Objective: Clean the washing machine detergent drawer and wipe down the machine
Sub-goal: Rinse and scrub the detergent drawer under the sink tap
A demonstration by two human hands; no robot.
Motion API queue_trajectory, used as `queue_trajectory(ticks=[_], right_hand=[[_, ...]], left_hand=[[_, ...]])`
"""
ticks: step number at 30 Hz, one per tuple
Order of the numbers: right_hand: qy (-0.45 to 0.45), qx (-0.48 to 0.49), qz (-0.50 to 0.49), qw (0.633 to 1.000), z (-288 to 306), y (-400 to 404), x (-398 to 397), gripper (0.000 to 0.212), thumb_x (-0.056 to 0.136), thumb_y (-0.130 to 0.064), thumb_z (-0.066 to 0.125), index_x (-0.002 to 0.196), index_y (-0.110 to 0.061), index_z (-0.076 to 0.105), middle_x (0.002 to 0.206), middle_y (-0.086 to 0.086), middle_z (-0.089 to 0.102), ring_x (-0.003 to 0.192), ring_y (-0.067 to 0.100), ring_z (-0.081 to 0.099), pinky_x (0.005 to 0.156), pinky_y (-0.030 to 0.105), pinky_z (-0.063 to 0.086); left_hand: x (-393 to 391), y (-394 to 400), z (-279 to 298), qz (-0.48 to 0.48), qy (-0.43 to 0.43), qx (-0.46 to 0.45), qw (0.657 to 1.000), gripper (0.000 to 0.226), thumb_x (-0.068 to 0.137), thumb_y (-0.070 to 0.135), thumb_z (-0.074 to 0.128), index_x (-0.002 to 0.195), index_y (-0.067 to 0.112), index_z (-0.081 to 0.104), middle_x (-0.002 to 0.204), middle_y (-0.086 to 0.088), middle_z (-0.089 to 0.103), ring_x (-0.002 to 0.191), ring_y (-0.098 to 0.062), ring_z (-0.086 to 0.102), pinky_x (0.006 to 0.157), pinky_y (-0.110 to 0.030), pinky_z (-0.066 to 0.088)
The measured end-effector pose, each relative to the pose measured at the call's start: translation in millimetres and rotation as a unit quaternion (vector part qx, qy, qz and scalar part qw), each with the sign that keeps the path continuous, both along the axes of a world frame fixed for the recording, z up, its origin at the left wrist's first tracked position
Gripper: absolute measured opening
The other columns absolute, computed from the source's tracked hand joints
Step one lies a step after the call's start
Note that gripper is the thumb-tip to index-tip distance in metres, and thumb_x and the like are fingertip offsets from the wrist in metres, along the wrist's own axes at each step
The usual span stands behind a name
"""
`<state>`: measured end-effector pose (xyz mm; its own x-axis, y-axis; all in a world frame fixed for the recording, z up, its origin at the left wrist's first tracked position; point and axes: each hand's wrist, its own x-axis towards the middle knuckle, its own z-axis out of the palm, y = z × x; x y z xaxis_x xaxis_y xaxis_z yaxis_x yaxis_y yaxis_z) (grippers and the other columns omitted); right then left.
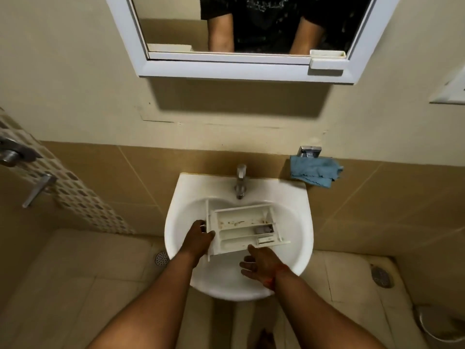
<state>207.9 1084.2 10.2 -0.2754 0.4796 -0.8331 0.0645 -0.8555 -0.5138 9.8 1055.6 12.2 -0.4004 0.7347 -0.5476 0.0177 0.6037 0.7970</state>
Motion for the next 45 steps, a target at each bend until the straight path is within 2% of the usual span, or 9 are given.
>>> queue_trajectory(ticks=[6,12,18,22,26,35,38,42,45], right_hand=[[-0.158,0.154,0.251,0.943,19.3,55.2,25.5,0.032,0.102,-0.028,0.046,0.095,0.0,0.059,0.068,0.019,0.067,0.057,0.027,0.066,0.064,0.039,0.058],[-0.233,0.389,0.225,0.862,34.5,123.8,-1.9,0.024,0.098,-0.036,0.051,0.105,-0.014,0.055,0.094,0.013,0.069,0.082,0.032,0.069,0.077,0.047,0.057],[-0.273,0.462,0.305,0.787,51.9,154.2,-47.8,0.062,0.098,-0.03,0.053,0.15,-0.01,0.026,0.137,0.017,0.052,0.124,0.032,0.051,0.103,0.036,0.041],[-0.248,0.441,0.286,0.814,60.1,161.9,-72.9,0.047,0.099,-0.025,0.052,0.142,-0.012,0.038,0.132,0.013,0.056,0.111,0.028,0.06,0.086,0.027,0.042],[-0.266,0.436,0.247,0.823,63.9,168.5,-85.5,0.04,0.1,-0.024,0.051,0.138,-0.013,0.044,0.128,0.013,0.06,0.111,0.029,0.062,0.093,0.035,0.048],[-0.313,0.412,0.273,0.811,48.8,183.9,-87.3,0.04,0.1,-0.03,0.04,0.139,-0.019,0.043,0.129,0.015,0.057,0.117,0.035,0.057,0.102,0.046,0.045],[-0.334,0.419,0.318,0.782,48.2,194.0,-76.7,0.041,0.103,-0.03,0.033,0.142,-0.019,0.042,0.133,0.015,0.054,0.121,0.035,0.053,0.103,0.044,0.042],[-0.349,0.453,0.368,0.733,39.4,203.8,-71.7,0.045,0.103,-0.029,0.036,0.148,-0.025,0.033,0.134,0.012,0.055,0.118,0.032,0.055,0.099,0.039,0.044],[-0.26,0.453,0.267,0.81,35.3,197.8,-63.2,0.038,0.103,-0.032,0.042,0.139,-0.02,0.046,0.125,0.008,0.058,0.112,0.027,0.056,0.095,0.036,0.044]], left_hand=[[2.9,14.8,-7.2,0.014,0.054,-0.007,0.998,0.049,0.093,0.014,0.061,0.138,0.014,0.042,0.128,-0.006,0.054,0.114,-0.025,0.055,0.105,-0.044,0.044],[3.0,34.7,-16.0,-0.012,0.069,-0.026,0.997,0.045,0.093,0.015,0.06,0.136,0.011,0.046,0.122,-0.008,0.056,0.112,-0.028,0.057,0.103,-0.042,0.046],[-0.7,51.9,-26.2,-0.037,0.032,-0.052,0.997,0.042,0.095,0.018,0.06,0.134,0.015,0.044,0.123,-0.011,0.057,0.109,-0.033,0.059,0.089,-0.042,0.051],[-6.0,54.7,-29.7,-0.021,-0.01,-0.046,0.999,0.044,0.093,0.015,0.063,0.133,0.012,0.043,0.117,-0.017,0.06,0.1,-0.033,0.061,0.083,-0.047,0.053],[-12.9,55.6,-31.7,-0.031,-0.042,-0.053,0.997,0.053,0.091,0.016,0.066,0.137,0.012,0.04,0.115,-0.015,0.058,0.105,-0.034,0.06,0.077,-0.04,0.051],[-22.0,59.3,-26.5,-0.059,-0.051,-0.063,0.995,0.057,0.094,0.022,0.063,0.143,0.014,0.033,0.127,-0.015,0.057,0.11,-0.031,0.058,0.097,-0.045,0.049],[-22.9,61.7,-27.4,-0.051,-0.049,-0.066,0.995,0.057,0.095,0.024,0.062,0.143,0.014,0.033,0.119,-0.011,0.059,0.094,-0.022,0.058,0.079,-0.032,0.05],[-24.0,65.5,-27.0,-0.022,-0.044,-0.076,0.996,0.059,0.094,0.028,0.064,0.144,0.015,0.036,0.124,-0.015,0.058,0.097,-0.023,0.058,0.082,-0.033,0.049],[-22.8,67.5,-20.9,-0.03,-0.017,-0.067,0.997,0.055,0.095,0.028,0.063,0.142,0.014,0.037,0.125,-0.014,0.057,0.098,-0.023,0.057,0.076,-0.028,0.048]])
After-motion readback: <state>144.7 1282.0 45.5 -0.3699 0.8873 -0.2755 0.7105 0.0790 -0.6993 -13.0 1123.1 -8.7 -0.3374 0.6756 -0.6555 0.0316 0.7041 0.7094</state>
